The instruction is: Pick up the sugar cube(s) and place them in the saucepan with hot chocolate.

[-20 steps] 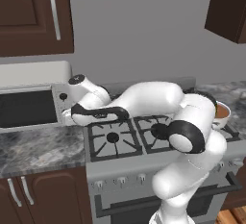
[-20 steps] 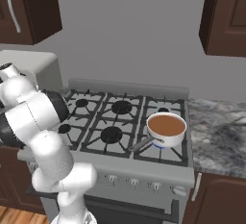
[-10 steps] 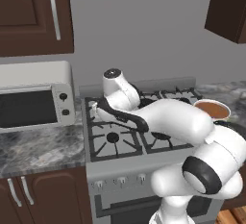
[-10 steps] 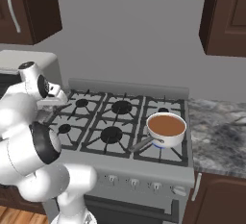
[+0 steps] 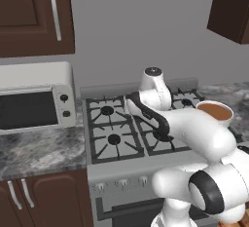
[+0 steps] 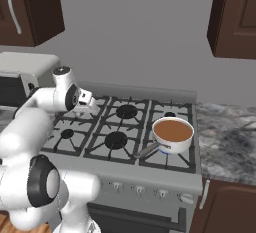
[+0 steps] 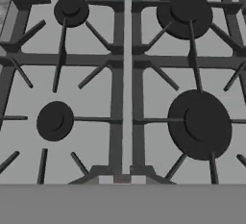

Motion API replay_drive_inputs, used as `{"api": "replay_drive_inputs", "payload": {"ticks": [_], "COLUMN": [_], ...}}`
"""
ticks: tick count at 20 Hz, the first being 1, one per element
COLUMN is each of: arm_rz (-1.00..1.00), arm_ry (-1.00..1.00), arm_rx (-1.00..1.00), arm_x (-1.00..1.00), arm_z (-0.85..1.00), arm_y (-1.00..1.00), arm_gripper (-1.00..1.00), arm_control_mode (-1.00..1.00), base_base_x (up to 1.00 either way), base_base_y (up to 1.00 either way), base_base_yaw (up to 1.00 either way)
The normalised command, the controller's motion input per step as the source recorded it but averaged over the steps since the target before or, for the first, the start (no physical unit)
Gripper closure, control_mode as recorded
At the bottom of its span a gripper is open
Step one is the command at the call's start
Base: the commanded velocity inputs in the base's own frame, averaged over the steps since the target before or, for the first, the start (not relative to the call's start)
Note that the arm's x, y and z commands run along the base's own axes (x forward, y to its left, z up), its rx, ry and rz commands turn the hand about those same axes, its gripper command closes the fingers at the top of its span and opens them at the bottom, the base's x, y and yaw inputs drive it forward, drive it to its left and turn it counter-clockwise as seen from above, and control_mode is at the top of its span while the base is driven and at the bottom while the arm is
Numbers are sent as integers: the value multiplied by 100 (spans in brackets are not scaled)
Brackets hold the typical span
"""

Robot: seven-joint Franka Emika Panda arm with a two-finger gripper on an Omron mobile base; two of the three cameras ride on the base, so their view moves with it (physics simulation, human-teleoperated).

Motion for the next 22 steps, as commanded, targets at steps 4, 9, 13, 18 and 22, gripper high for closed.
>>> {"api": "replay_drive_inputs", "payload": {"ticks": [4,9,13,18,22], "arm_rz": [-1,-4,-11,-12,-9], "arm_ry": [7,9,11,0,0], "arm_rx": [5,5,3,0,1], "arm_x": [20,20,9,0,0], "arm_z": [51,27,0,2,0], "arm_y": [-99,-100,-100,-97,-76], "arm_gripper": [100,100,100,100,100], "arm_control_mode": [-100,-100,-100,-100,-100], "base_base_x": [0,0,0,0,0], "base_base_y": [0,0,0,0,0], "base_base_yaw": [0,0,0,0,0]}}
